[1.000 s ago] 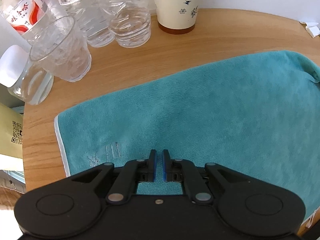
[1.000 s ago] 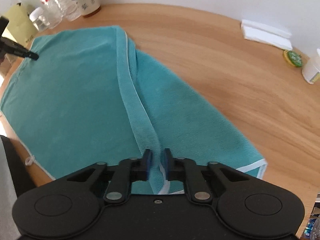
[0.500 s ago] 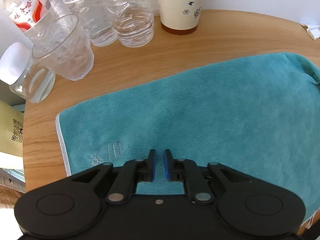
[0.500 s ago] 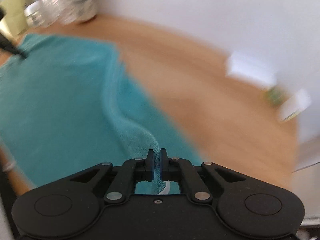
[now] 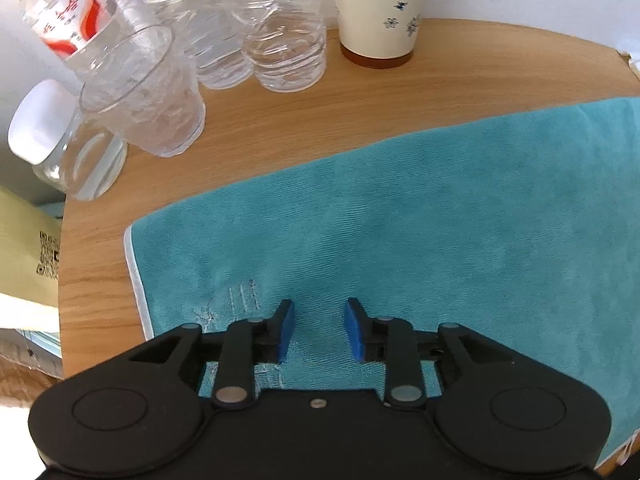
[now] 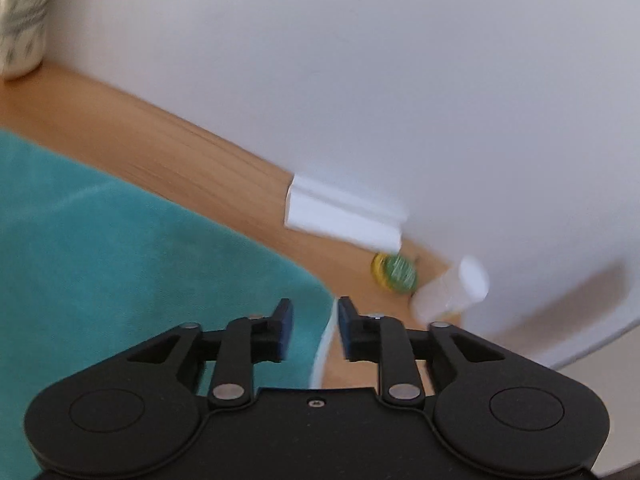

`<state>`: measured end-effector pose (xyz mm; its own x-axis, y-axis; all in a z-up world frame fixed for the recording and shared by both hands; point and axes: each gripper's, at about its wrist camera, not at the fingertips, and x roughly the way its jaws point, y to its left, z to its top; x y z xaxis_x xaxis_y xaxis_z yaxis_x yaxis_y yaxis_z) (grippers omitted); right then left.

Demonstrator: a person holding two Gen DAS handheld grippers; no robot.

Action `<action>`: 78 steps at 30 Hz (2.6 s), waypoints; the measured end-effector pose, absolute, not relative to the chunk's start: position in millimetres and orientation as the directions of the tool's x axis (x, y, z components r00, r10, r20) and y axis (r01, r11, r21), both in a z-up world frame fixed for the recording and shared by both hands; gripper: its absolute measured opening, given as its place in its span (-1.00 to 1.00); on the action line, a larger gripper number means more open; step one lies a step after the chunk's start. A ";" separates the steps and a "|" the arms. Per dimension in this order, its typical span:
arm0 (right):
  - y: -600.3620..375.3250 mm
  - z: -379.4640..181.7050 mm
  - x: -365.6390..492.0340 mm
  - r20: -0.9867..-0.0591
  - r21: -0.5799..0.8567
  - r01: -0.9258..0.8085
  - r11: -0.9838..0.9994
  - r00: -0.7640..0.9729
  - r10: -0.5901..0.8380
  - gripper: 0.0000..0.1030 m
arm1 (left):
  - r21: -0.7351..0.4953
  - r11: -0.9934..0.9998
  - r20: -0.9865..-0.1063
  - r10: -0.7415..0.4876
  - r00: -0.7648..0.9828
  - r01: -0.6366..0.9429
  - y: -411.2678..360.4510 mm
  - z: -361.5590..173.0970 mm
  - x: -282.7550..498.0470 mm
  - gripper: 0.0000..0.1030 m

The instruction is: Fold towel

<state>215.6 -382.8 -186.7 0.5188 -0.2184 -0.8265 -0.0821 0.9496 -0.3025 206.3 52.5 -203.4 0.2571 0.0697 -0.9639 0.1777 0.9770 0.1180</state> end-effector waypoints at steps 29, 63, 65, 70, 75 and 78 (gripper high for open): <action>-359.4 -174.1 221.3 -0.904 -0.181 -0.308 0.934 0.426 -0.035 -0.11 | 0.167 0.951 -0.946 0.081 0.314 0.259 56.2 -182.0 226.8 -0.43; -349.1 -164.5 242.4 -0.848 -0.336 -0.402 0.852 0.523 -0.088 -0.80 | 0.315 0.722 -0.894 0.008 0.448 0.617 50.0 -199.6 263.5 -0.95; -337.5 -157.4 213.2 -0.781 -0.426 -0.361 0.830 0.610 -0.136 -0.80 | 0.350 0.724 -0.872 0.020 0.488 0.594 46.7 -197.0 253.5 -0.95; -320.1 -181.2 137.5 -0.787 -0.474 -0.444 0.760 0.601 -0.140 -0.80 | 0.363 0.733 -0.843 -0.004 0.537 0.575 43.0 -187.6 202.5 -0.95; -319.2 -204.3 90.9 -0.818 -0.481 -0.461 0.746 0.541 -0.194 -0.78 | 0.330 0.715 -0.881 -0.002 0.473 0.617 40.9 -195.9 165.0 -0.95; -325.0 -196.6 89.4 -0.827 -0.467 -0.450 0.761 0.526 -0.197 -0.59 | 0.335 0.715 -0.892 0.032 0.451 0.613 44.4 -201.4 164.4 -0.87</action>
<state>89.4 -325.0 -196.6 0.5264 -0.1967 -0.8272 -0.4498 0.7611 -0.4673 164.4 44.4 -201.4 0.4509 0.0316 -0.8920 0.6131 0.7154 0.3352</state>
